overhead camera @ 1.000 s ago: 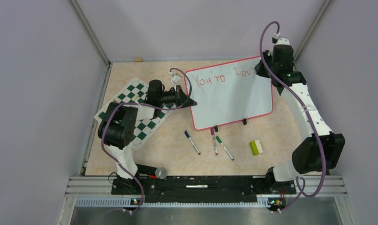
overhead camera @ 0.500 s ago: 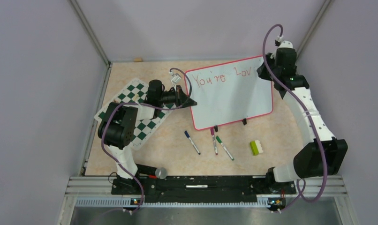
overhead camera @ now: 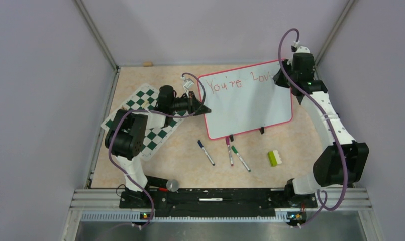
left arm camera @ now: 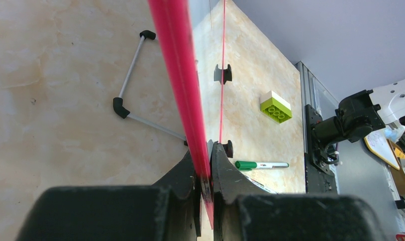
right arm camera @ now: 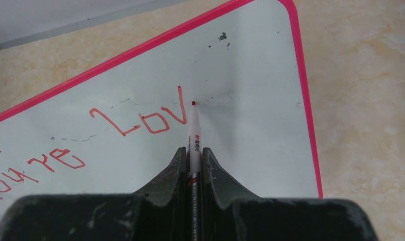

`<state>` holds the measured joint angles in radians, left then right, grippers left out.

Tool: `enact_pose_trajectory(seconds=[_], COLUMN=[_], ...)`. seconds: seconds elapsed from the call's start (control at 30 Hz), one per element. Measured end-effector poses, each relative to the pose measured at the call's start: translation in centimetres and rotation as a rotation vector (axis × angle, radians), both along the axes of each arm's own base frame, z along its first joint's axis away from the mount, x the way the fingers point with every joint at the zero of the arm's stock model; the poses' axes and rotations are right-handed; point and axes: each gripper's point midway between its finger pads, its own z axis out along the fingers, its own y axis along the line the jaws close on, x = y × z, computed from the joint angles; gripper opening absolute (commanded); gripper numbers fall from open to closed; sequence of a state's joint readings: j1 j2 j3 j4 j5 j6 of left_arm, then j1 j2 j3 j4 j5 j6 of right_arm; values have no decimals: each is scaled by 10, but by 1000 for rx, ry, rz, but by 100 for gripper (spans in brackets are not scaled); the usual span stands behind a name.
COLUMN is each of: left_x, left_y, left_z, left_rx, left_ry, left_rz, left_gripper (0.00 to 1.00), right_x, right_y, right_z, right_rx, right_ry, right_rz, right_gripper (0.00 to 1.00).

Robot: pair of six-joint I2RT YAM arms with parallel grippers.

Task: Write a sentence on the whiteboard

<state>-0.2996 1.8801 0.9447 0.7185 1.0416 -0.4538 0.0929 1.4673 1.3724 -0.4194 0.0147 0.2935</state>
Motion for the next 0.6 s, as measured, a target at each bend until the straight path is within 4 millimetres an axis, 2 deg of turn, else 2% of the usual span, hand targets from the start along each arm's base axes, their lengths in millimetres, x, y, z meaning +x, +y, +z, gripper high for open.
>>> enact_pose_trajectory(seconds=[0.23, 0.5, 0.6], left_x=[0, 0, 0], left_y=[0, 0, 0], left_z=[0, 0, 0], left_rx=[0, 1, 1], left_ry=[0, 1, 1], left_rz=[0, 2, 2], left_gripper=[0, 0, 0], right_x=[3, 7, 7], right_y=[-2, -26, -28], right_z=[2, -5, -4], right_rx=[1, 2, 5], right_ry=[-13, 4, 3], right_rz=[-5, -79, -84], right_gripper=[0, 0, 0])
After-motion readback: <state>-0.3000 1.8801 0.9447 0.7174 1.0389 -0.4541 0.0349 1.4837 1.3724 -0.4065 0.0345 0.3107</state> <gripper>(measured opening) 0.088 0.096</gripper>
